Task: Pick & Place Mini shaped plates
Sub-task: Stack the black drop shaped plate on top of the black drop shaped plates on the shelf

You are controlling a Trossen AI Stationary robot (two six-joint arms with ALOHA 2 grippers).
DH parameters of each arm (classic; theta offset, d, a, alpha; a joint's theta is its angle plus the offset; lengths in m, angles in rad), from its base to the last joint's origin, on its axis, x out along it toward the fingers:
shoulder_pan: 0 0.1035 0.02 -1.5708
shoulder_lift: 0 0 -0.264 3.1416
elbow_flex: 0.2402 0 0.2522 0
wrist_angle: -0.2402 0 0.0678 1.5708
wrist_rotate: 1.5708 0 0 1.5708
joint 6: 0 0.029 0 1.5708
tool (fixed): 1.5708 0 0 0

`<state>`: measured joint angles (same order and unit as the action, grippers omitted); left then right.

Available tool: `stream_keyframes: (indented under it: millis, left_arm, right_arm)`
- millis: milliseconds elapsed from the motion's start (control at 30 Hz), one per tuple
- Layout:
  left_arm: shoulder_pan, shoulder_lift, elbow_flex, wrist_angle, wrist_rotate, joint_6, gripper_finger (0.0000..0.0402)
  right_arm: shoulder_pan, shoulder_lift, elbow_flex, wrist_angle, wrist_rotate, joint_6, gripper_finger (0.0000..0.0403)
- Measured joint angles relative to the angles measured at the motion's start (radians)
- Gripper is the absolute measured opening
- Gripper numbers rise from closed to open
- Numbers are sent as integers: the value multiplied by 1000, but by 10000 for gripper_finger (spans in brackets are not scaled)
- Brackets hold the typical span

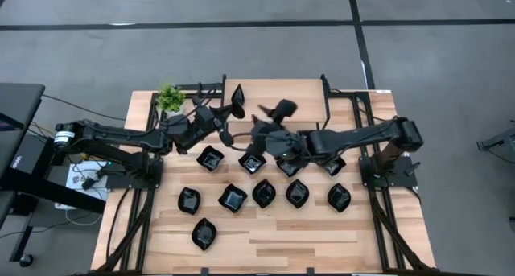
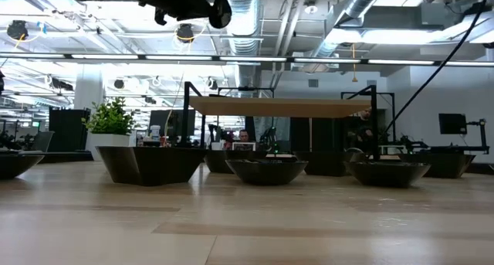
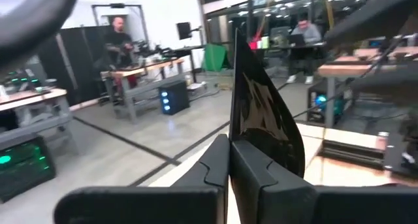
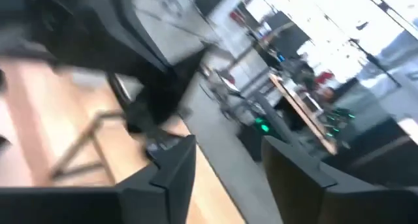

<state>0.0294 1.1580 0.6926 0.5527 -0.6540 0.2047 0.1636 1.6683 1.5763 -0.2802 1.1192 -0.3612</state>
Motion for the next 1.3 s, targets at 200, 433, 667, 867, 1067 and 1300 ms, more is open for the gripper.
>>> stream_keyframes:
  millis: [200,433,667,867,1067,1300]
  left_arm:
    - [74,0,34,-148,17,-171,9]
    - [289,53,272,-618,348,-502,10]
    - [427,187,471,-859,565,-595,9]
    - [499,307,595,-1034,638,-599,9]
    - [612,365,631,-1063,781,-668,9]
    - [642,370,631,-1128,794,-682,10]
  right_arm:
    - [-1,-136,0,-518,-19,443,205]
    - [-35,-248,-4,-944,-304,898,213]
    - [32,-343,-204,-851,-286,910,204]
    - [81,-443,-361,-671,-288,913,191]
    - [128,-540,-442,-651,-295,935,177]
    - [177,-691,-564,-587,-291,946,159]
